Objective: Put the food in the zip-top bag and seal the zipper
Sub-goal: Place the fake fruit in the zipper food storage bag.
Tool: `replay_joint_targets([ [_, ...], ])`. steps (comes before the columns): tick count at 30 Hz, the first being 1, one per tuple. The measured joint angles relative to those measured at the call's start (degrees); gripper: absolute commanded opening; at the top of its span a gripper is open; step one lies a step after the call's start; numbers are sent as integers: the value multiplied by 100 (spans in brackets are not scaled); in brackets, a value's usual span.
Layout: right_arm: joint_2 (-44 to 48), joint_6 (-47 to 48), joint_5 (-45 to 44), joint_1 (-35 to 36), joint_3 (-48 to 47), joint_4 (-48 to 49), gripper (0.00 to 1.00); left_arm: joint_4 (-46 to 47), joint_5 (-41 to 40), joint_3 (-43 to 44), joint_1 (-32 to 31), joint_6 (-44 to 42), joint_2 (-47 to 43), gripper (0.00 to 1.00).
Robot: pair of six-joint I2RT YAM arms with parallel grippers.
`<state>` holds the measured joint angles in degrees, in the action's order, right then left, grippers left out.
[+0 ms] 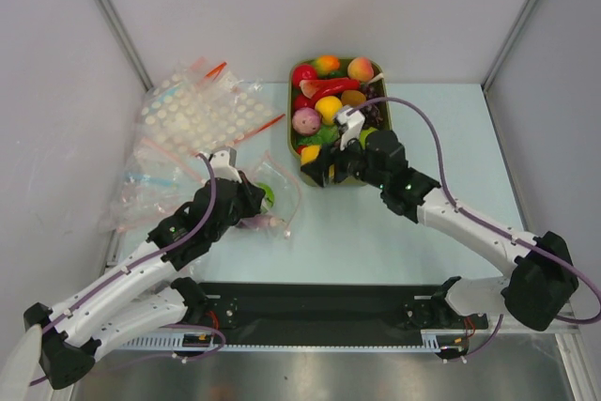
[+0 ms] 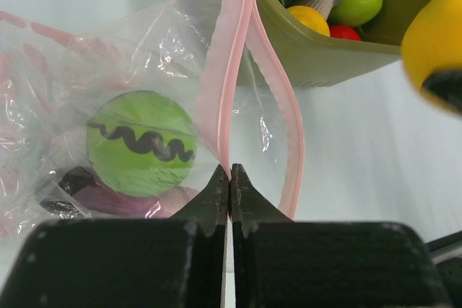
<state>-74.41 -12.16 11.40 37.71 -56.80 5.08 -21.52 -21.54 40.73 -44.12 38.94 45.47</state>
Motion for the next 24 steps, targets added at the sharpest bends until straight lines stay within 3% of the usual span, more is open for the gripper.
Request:
replay_joint_targets([
  [6, 37, 391, 164, 1067, 94, 44, 18, 243, 494, -2, 0, -157, -13, 0],
  [16, -337, 595, 133, 1279, 63, 50, 20, 933, 1408, -247, 0, -407, -671, 0],
  [24, -660, 752, -452, 1652, -94, -166, 23, 1532, 2192, -385, 4, -507, -702, 0],
])
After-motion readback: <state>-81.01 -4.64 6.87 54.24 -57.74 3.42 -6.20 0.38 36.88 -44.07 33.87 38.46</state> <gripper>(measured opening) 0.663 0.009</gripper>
